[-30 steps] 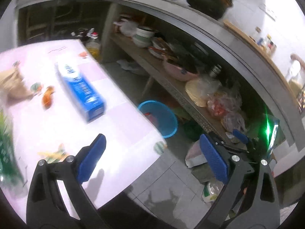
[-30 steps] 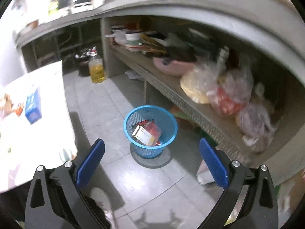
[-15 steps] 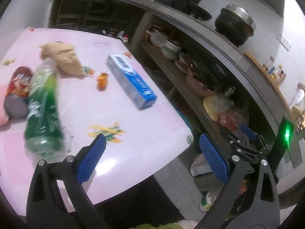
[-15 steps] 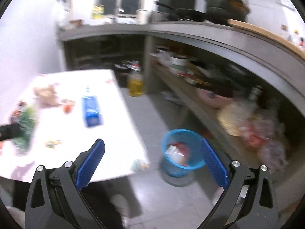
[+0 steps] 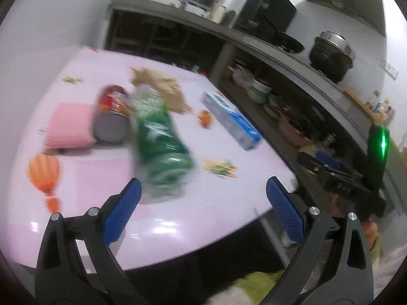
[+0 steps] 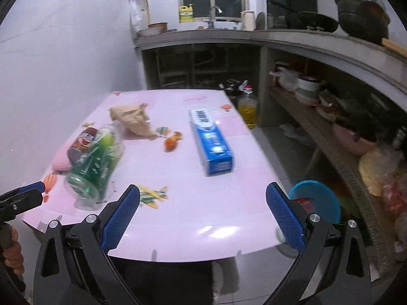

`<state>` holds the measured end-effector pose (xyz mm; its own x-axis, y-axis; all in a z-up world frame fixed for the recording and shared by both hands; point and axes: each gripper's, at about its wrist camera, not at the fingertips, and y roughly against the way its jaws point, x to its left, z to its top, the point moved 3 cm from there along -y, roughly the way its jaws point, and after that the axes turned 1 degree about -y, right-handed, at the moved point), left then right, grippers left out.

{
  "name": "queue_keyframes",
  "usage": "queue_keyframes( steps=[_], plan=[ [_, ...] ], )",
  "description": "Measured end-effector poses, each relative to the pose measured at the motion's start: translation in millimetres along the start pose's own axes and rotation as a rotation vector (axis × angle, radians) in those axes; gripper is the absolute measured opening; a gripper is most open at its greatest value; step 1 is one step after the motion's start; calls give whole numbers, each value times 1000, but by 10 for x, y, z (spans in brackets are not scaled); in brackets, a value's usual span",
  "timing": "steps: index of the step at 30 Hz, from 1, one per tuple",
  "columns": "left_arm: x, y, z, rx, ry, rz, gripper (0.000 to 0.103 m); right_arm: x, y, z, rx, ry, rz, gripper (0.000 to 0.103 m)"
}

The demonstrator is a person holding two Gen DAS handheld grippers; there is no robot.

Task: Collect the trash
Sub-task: 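Move both grippers back from the wastebasket to the table, then lower the left gripper onto the pink sponge and close on it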

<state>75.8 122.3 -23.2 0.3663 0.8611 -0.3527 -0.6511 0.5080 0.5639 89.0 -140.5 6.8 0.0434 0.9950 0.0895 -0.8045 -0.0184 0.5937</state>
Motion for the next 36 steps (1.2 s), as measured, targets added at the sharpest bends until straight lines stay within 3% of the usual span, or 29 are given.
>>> queue_keyframes(
  steps=[10,19,27,33,36],
  plan=[
    [746,-22,310,-15,-12,274,94,204,-190,29,63,-16,102,96],
    [1343,-552,478,135,-117,495,94,178,-287,10,91,-25,100,96],
    [1567,-808,505,224,-154,479,94,147,-394,-1,120,-41,105,96],
    [1675,-854,503,237,-102,454,94,168,-440,6,128,-34,104,96],
    [1675,-846,487,238,-108,461,89,174,-448,11,129,-33,103,96]
  ],
)
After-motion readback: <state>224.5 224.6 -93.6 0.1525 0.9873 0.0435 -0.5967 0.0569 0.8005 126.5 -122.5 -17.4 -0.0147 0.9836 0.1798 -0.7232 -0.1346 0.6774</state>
